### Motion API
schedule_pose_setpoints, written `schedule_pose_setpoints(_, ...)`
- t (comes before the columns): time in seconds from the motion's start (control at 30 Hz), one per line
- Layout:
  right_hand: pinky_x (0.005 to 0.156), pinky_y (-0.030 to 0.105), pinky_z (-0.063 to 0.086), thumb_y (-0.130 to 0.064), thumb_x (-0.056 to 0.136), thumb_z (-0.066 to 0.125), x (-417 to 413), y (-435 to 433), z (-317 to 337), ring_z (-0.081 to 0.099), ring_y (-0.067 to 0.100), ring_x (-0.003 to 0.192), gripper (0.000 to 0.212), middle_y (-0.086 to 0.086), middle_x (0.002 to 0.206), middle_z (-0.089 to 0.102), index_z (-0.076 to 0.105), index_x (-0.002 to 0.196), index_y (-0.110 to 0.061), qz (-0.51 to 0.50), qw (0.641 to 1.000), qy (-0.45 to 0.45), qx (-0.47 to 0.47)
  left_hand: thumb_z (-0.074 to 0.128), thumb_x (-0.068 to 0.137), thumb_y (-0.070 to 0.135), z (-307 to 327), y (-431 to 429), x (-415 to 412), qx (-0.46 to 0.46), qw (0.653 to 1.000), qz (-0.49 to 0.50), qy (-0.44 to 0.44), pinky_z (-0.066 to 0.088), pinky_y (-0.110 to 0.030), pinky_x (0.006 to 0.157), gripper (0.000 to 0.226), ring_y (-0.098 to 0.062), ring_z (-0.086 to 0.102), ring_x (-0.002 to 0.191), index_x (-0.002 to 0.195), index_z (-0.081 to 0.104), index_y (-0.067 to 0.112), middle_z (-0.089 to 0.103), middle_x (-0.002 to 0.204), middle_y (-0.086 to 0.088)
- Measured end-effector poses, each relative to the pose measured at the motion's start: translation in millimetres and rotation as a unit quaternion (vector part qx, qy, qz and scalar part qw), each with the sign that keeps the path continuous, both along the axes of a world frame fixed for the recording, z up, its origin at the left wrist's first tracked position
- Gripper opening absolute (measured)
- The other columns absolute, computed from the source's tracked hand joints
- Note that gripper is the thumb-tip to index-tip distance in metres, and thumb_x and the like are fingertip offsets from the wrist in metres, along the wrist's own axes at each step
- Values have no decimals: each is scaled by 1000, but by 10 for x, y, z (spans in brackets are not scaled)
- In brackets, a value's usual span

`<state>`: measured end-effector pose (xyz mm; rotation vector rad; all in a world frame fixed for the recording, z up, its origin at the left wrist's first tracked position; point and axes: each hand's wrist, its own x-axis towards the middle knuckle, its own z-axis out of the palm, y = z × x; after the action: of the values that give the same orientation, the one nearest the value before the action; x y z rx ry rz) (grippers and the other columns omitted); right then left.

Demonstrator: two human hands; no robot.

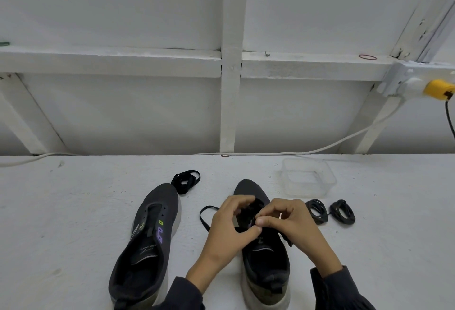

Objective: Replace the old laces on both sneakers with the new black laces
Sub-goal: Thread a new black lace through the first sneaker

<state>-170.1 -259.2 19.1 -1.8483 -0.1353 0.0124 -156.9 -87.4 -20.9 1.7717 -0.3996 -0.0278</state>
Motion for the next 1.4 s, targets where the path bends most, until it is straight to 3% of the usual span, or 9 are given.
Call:
schedule_pose_setpoints(0.13, 49, 9, 36, -1, 72, 82, -4, 4, 21, 52, 3, 51, 16, -2, 67, 68, 78, 68, -15, -13, 998, -38, -54, 73, 77, 4, 74, -23, 39, -63, 990, -111, 53, 45, -17, 98, 56, -9, 60, 118, 129, 58, 19, 67, 121, 5)
schedule_pose_setpoints(0.33, 60, 16, 37, -22, 65, 76, 18, 52, -34, 56, 8, 63, 9, -12, 63, 61, 76, 68, -30, -13, 985, -98, -141, 72, 73, 31, 9, -225, 19, -18, 997, -67, 16, 48, -21, 71, 13, -4, 61, 76, 86, 68, 30, 68, 79, 8)
schedule_pose_setpoints(0.6, 61, 35, 54, 4, 70, 77, 142, 33, 267, 65, 21, 64, 25, 1, 68, 67, 74, 61, -20, -36, 990, -133, -14, 77, 81, 23, -42, -247, 21, 2, 999, -45, 18, 51, -20, 82, 9, -4, 68, 87, 88, 73, 26, 73, 87, 15)
schedule_pose_setpoints(0.73, 59, 17, 46, 10, 73, 75, 400, 37, 572, 58, 7, 62, 20, -3, 63, 66, 72, 66, -8, -98, 975, -174, 93, 77, 82, 23, -54, -240, 18, -3, 998, -48, 40, 52, -24, 90, 14, -6, 69, 92, 95, 76, 19, 75, 92, 11)
schedule_pose_setpoints(0.87, 48, 20, 37, 2, 77, 76, 651, 86, 530, 47, 11, 53, 14, 6, 66, 63, 72, 71, -10, -146, 971, -140, 128, 76, 84, 24, -59, -235, 23, -20, 997, -48, 62, 53, -27, 90, 12, -8, 69, 93, 95, 76, 21, 75, 92, 9)
schedule_pose_setpoints(1.03, 56, 29, 56, -28, 86, 74, 620, -44, 314, 62, 18, 88, 35, -6, 106, 63, 64, 119, -27, -97, 992, -38, -67, 66, 93, 25, -37, -262, -4, -44, 996, -36, 72, 53, -26, 87, 21, -12, 71, 87, 86, 73, 7, 75, 84, 2)
schedule_pose_setpoints(1.2, 52, 20, 41, -59, 82, 65, 301, -217, 327, 61, 7, 53, 47, -6, 63, 67, 71, 72, -13, -14, 960, 138, -245, 65, 94, 25, -50, -282, 5, -56, 995, -25, 76, 53, -26, 81, 25, -14, 71, 83, 83, 70, 3, 75, 82, -2)
schedule_pose_setpoints(1.3, 50, 10, 37, -45, 86, 69, 161, -148, 287, 50, -2, 47, 36, -7, 54, 62, 73, 66, -15, 38, 969, 158, -184, 65, 93, 26, -58, -293, 0, -58, 996, -27, 69, 55, -30, 83, 14, -15, 71, 83, 92, 76, 17, 75, 82, -1)
schedule_pose_setpoints(1.4, 58, 17, 43, -28, 81, 78, 165, -32, 179, 53, 4, 56, 14, 10, 73, 69, 78, 73, -17, -20, 992, 83, -97, 69, 90, 27, -75, -300, -3, -61, 995, -22, 79, 56, -33, 85, 11, -15, 72, 84, 92, 77, 19, 76, 84, 0)
